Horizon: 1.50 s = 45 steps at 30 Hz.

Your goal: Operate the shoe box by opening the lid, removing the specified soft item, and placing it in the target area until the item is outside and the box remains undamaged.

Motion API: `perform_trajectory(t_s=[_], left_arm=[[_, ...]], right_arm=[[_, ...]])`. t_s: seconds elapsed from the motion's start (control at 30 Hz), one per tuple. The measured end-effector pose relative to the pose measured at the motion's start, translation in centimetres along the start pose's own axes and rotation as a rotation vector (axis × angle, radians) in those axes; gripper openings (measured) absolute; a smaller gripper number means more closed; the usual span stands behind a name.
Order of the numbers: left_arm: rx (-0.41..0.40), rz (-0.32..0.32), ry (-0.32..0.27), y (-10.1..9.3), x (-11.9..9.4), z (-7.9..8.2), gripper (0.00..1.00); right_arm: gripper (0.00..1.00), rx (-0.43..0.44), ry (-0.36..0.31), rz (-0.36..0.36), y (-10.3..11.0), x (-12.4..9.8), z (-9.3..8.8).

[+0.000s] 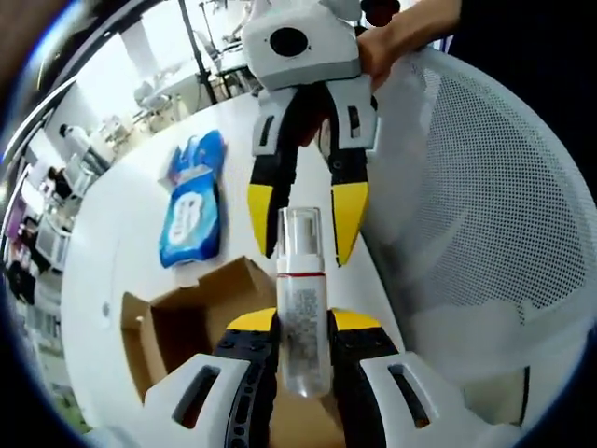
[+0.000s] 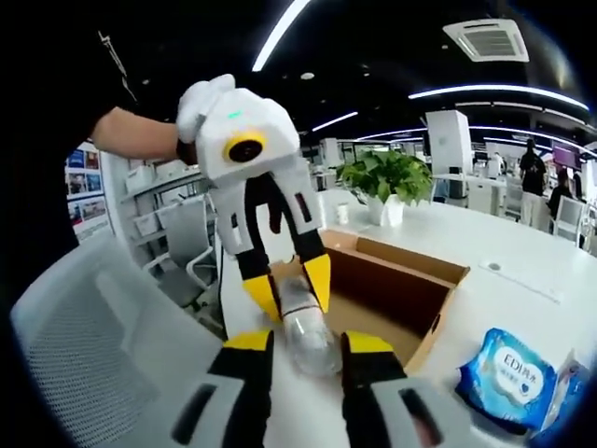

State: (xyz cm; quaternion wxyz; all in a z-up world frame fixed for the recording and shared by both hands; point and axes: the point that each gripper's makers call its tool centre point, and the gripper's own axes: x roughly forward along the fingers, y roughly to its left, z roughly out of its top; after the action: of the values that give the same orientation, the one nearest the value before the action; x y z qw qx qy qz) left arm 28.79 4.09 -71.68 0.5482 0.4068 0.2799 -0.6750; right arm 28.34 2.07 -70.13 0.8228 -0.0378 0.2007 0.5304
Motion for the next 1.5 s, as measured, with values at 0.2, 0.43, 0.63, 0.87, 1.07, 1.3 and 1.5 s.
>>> perform_trajectory(t_s=[0.2,0.43,0.63,0.87,1.07,1.3,1.5], left_arm=[[-0.019,-0.048,-0.019,-0.6,-0.4,0.1,0.19],[-0.046,-0.147,-0.048,-2.5,-1.1,0.3,0.19],[-0.091,-0.172,-0.087,-3.1,-1.6,0.9,0.19],[-0.105,-0.17,-0.091,-3.4,-1.3,1.0,0.2],[-0.141,-0.157,-0.095,-3.3,-0.9,0.9,0.21],[-0.16,-0.13,-0.106,-2.7,-1.2,0.9,0.22],[-0.174,-0.103,-0.103,-2.6,-1.7,0.5,0.26]], right_arm=[[0.19,0.007,-0.015,0.047,0.9,0.0,0.3],[0.17,0.015,-0.04,0.136,2.9,0.2,0.9],[0.18,0.016,-0.036,0.148,3.2,0.3,0.7],[0.17,0.018,-0.007,0.146,3.3,0.3,0.3],[0.16,0.068,-0.018,0.138,3.1,0.2,0.5],[0.16,0.113,-0.042,0.128,2.7,0.0,0.9],[0.16,0.118,-0.016,0.115,2.4,0.0,0.3]])
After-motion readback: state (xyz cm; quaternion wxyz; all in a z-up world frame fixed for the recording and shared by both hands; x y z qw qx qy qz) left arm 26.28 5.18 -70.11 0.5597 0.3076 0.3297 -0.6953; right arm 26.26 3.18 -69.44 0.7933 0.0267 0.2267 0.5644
